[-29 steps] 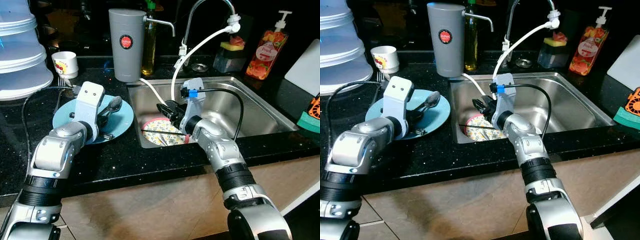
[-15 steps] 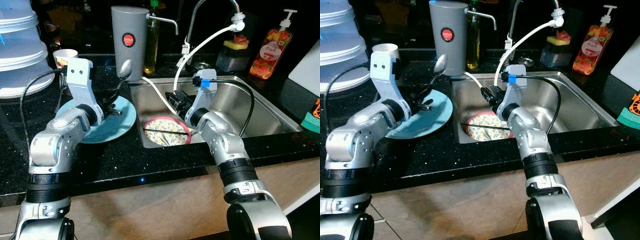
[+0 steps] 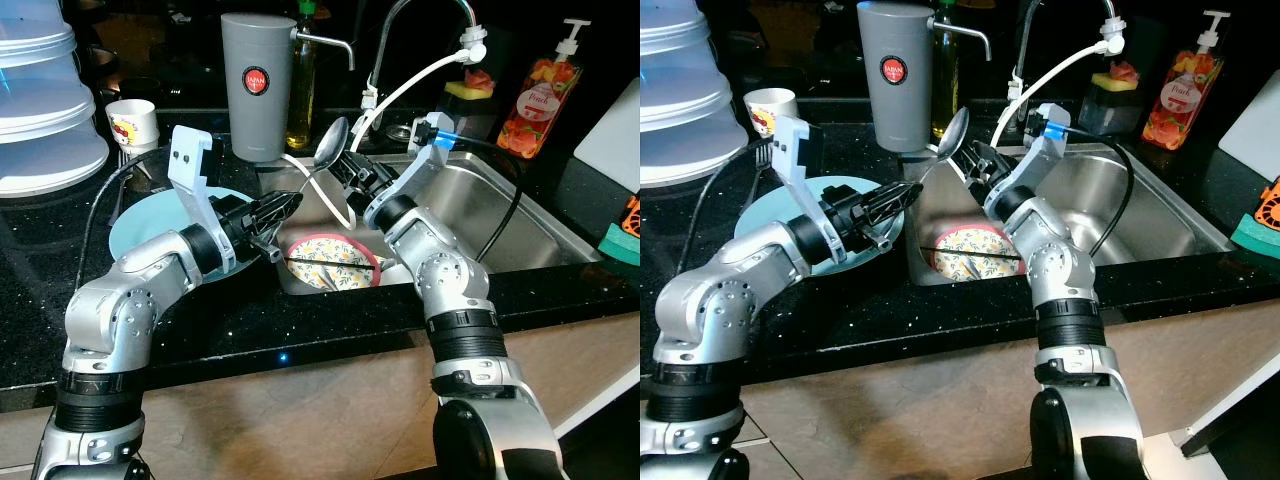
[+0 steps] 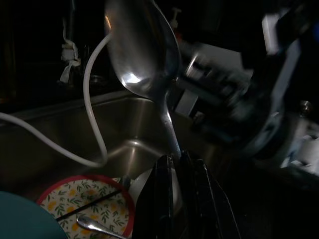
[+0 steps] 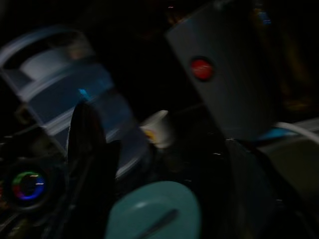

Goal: Kitchen organization

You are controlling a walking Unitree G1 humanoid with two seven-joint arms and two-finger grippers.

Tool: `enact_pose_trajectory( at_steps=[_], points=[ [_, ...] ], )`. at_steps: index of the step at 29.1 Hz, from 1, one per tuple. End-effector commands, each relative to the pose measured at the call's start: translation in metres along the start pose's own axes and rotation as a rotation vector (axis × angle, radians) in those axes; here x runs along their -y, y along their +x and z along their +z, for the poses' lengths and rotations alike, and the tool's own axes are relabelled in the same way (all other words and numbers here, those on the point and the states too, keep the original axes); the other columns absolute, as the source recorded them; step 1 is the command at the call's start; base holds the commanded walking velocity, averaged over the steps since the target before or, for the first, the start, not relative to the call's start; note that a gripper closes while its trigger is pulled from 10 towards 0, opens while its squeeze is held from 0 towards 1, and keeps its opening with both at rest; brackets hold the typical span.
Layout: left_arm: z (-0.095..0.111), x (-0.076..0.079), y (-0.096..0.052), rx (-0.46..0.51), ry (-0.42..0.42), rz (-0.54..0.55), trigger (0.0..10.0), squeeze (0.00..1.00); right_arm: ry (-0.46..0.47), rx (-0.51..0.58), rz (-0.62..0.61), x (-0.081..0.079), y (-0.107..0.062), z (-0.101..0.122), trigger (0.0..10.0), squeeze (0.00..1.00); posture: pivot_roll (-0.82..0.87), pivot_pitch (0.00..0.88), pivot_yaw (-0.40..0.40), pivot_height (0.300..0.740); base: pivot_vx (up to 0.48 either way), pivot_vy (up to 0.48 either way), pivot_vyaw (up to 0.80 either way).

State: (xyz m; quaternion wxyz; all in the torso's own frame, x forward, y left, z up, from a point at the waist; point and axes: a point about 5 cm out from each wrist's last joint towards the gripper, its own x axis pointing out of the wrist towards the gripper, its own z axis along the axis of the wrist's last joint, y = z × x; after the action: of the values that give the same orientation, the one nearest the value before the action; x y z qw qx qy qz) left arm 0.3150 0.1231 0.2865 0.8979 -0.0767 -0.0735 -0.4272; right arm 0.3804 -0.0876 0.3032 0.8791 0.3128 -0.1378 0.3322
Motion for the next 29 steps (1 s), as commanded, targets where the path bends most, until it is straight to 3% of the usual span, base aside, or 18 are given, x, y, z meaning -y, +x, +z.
enact_pose_trajectory(
  at_steps=[1,2,4,13,14,16,18,19,20,21,29],
  points=[
    [-0.002,-0.002,0.0,-0.02,0.012,0.011,0.0,0.0,0.039,0.017,0.06,-0.009,0.002,0.007,10.0,0.64,-0.04,0.099,-0.046,0.74,0.0,0.0,0.0],
    [-0.002,-0.003,0.0,-0.017,0.017,0.015,0.0,0.0,0.05,0.008,0.098,-0.015,0.002,0.008,10.0,0.0,-0.04,0.098,-0.043,0.74,0.0,0.0,0.0],
    [0.002,-0.006,0.0,0.01,0.021,0.045,0.0,0.0,0.05,-0.019,0.149,-0.023,0.001,0.005,10.0,0.0,-0.05,0.099,-0.043,0.74,0.0,0.0,0.0],
    [0.005,-0.013,-0.003,0.027,0.035,0.084,0.0,0.0,0.035,-0.059,0.177,-0.026,-0.003,0.002,10.0,0.0,-0.04,0.099,-0.044,0.74,0.0,0.0,0.0],
    [0.004,-0.014,-0.003,0.017,0.045,0.081,0.0,0.0,0.028,-0.083,0.184,-0.027,-0.005,0.001,10.0,1.0,-0.05,0.098,-0.044,0.74,0.0,0.0,0.0],
    [0.003,-0.014,-0.004,0.008,0.053,0.077,0.0,0.0,0.013,-0.109,0.186,-0.028,-0.007,-0.001,10.0,1.0,-0.05,0.099,-0.043,0.74,0.0,0.0,0.0],
    [0.003,-0.013,-0.003,0.006,0.054,0.066,0.0,0.0,-0.058,-0.152,0.189,-0.028,-0.008,-0.006,10.0,1.0,-0.05,0.1,-0.043,0.74,0.0,0.0,0.0],
    [0.002,-0.012,-0.003,0.002,0.058,0.055,0.0,0.0,-0.098,-0.176,0.187,-0.028,-0.008,-0.01,10.0,0.55,-0.05,0.1,-0.043,0.74,0.0,0.0,0.0],
    [0.002,-0.011,-0.002,-0.001,0.06,0.048,0.0,0.0,-0.121,-0.189,0.186,-0.028,-0.009,-0.012,10.0,0.55,-0.05,0.1,-0.043,0.74,0.0,0.0,0.0],
    [0.001,-0.008,-0.002,-0.007,0.061,0.031,0.0,0.0,-0.145,-0.2,0.182,-0.028,-0.008,-0.015,10.0,0.0,-0.05,0.1,-0.043,0.74,0.0,0.0,0.0],
    [-0.009,0.014,0.004,-0.067,0.078,-0.104,0.0,0.0,-0.194,-0.241,0.177,-0.029,-0.008,-0.025,10.0,0.0,-0.05,0.101,-0.047,0.74,0.0,0.0,0.0]
  ],
)
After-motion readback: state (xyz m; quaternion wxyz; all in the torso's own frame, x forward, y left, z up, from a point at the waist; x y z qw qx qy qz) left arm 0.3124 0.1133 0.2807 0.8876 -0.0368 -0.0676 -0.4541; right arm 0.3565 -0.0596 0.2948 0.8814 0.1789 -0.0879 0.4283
